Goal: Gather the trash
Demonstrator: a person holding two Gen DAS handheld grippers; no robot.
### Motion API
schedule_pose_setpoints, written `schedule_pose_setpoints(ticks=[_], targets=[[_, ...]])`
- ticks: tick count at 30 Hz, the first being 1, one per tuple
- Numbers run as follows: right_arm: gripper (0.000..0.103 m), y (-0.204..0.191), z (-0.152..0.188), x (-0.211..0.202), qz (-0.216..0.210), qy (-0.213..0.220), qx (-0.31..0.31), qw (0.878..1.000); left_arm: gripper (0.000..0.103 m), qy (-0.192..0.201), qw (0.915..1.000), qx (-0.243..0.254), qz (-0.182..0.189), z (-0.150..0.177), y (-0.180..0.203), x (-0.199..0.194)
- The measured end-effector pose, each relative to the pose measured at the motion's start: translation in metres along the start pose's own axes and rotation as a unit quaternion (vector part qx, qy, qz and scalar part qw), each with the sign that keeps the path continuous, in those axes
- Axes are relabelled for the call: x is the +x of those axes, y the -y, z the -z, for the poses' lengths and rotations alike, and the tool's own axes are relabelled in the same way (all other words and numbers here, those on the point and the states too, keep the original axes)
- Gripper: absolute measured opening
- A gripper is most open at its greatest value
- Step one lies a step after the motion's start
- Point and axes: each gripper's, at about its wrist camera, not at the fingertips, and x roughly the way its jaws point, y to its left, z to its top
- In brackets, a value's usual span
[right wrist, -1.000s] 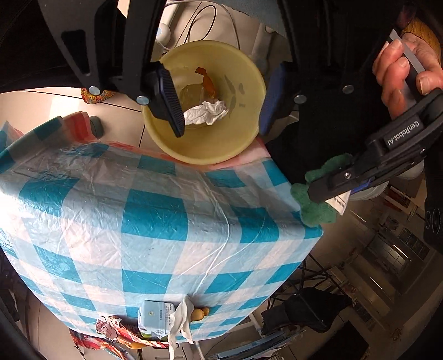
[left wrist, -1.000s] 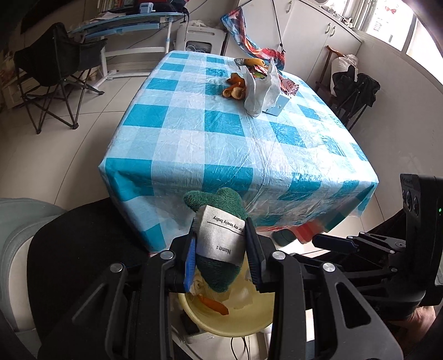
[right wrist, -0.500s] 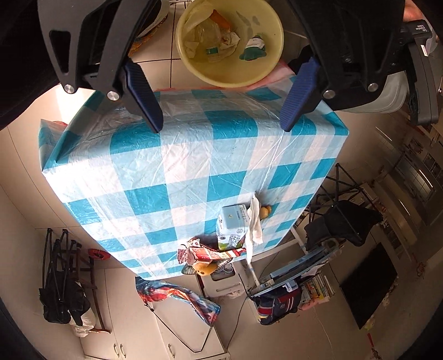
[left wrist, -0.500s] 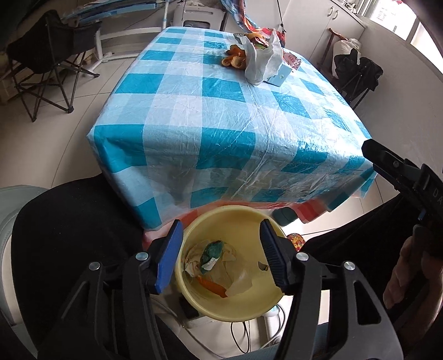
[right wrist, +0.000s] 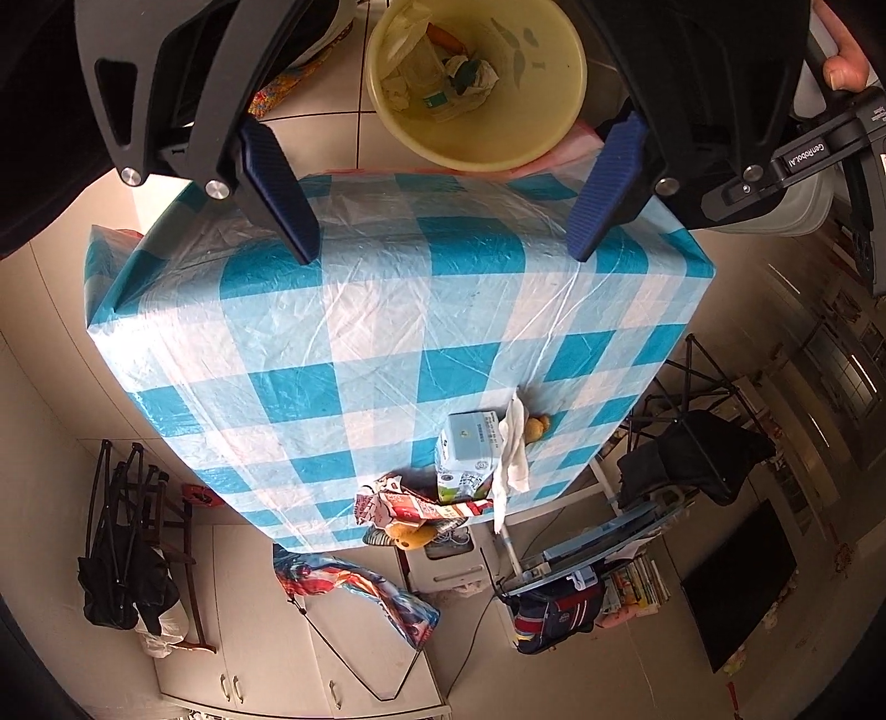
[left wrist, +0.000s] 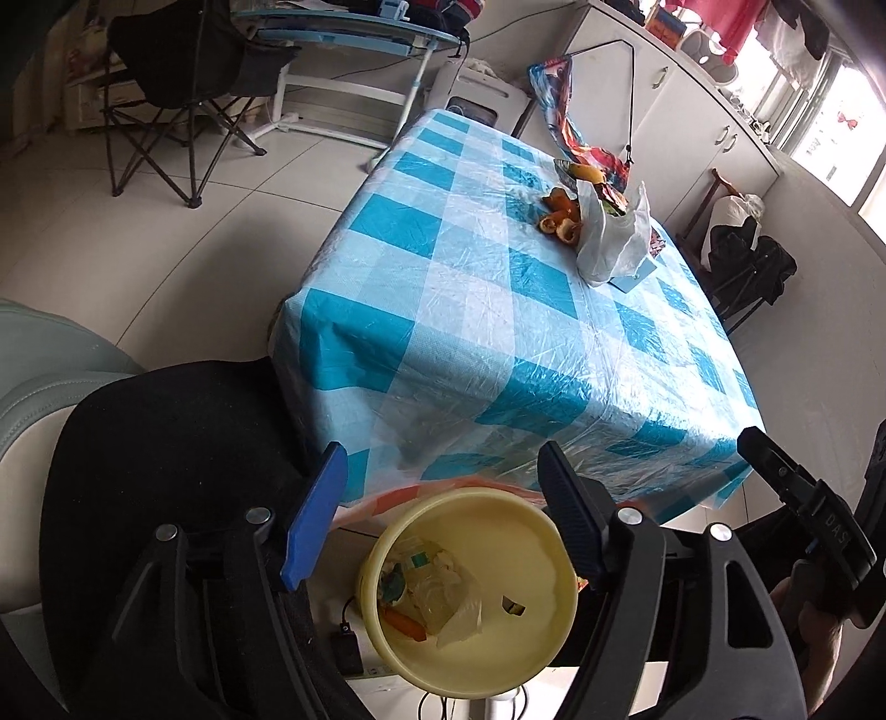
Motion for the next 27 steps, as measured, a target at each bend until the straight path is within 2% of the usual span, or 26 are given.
schedule_pose_setpoints(ticks=[27], targets=[[0.088,-0.0047,0.002,0.0025,0.007,-0.004,-0.016,1.0,0.077,0.028,0.999,-0.007,-0.036,-0.0027,-0.0047,-0.0012]])
